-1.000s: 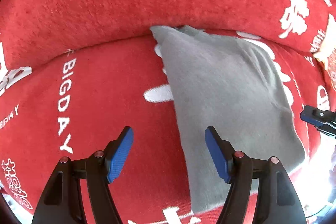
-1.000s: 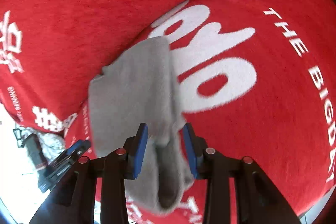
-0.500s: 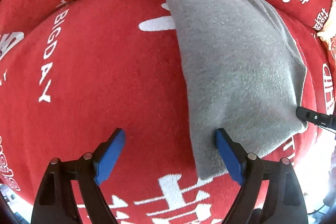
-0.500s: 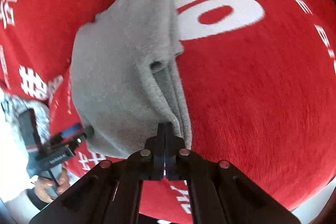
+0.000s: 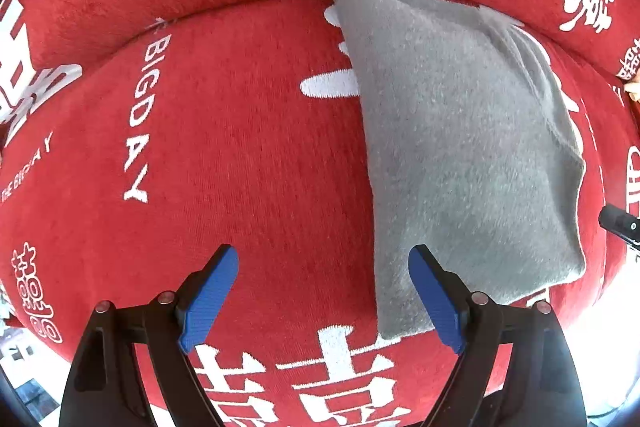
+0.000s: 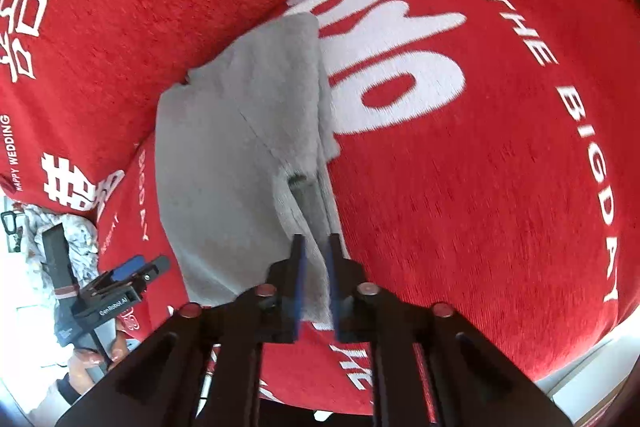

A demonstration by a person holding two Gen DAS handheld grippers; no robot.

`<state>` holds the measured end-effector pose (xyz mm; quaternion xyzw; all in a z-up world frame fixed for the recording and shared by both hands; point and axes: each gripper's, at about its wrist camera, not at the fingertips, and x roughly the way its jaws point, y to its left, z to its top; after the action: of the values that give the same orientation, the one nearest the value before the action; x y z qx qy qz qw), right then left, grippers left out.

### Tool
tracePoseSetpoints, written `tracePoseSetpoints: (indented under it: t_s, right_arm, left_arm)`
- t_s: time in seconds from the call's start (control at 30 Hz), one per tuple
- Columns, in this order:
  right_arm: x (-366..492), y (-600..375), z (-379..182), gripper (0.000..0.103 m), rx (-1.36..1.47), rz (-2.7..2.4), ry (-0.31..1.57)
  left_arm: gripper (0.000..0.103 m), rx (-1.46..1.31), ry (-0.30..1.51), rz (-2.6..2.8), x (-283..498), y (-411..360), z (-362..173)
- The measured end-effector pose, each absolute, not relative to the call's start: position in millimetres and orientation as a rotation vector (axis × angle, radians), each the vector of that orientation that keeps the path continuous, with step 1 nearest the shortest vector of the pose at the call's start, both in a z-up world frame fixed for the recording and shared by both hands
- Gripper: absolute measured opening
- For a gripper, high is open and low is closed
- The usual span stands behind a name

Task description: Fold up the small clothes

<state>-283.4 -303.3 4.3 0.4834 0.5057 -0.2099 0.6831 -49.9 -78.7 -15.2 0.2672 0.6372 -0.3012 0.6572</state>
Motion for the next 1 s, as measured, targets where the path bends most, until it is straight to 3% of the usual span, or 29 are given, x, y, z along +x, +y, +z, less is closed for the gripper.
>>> tracePoseSetpoints:
  t_s: [0.03,0.2,0.33,0.4,0.53,0.87,1.0]
  right_arm:
    - [-282.3,-304.8,4.8,0.034,1.081,-0.468,1.135]
    - [-262.4,-298.3,-0.6,0.036,1.088,-0.439,1.152]
    - [-263.0,-300.2,-1.1,0.049,1.091,-0.429,1.154]
    - [-264.2,-301.5,-1.1,0.054,1.093,-0.427,1.154]
    - [-265.3,-307.2,-1.5,0.069,1.098,-0.438,1.148]
    - [-260.5,-327.4,-13.0,0.069,1.128,-0.424,1.149]
    - [-257.9,-338.3,-16.9,0.069,1.143,-0.413,1.139]
  left_arm:
    - [0.088,0.608,1.443,-0.677,-51.1,-79.9,-14.9]
    - [0.088,0.601,1.456,-0.662,-51.3,-87.7,-13.4]
    - [0.088,0.589,1.438,-0.653,-49.7,-88.9,-14.1]
    - [0.103,0.575,1.447,-0.651,-49.0,-89.5,-13.6]
    - [0.103,0.588,1.433,-0.651,-48.1,-95.9,-12.8]
    - [0.103,0.513,1.469,-0.637,-25.8,-104.8,-16.0]
    - [0.103,0.409,1.56,-0.682,-9.9,-105.7,-24.7]
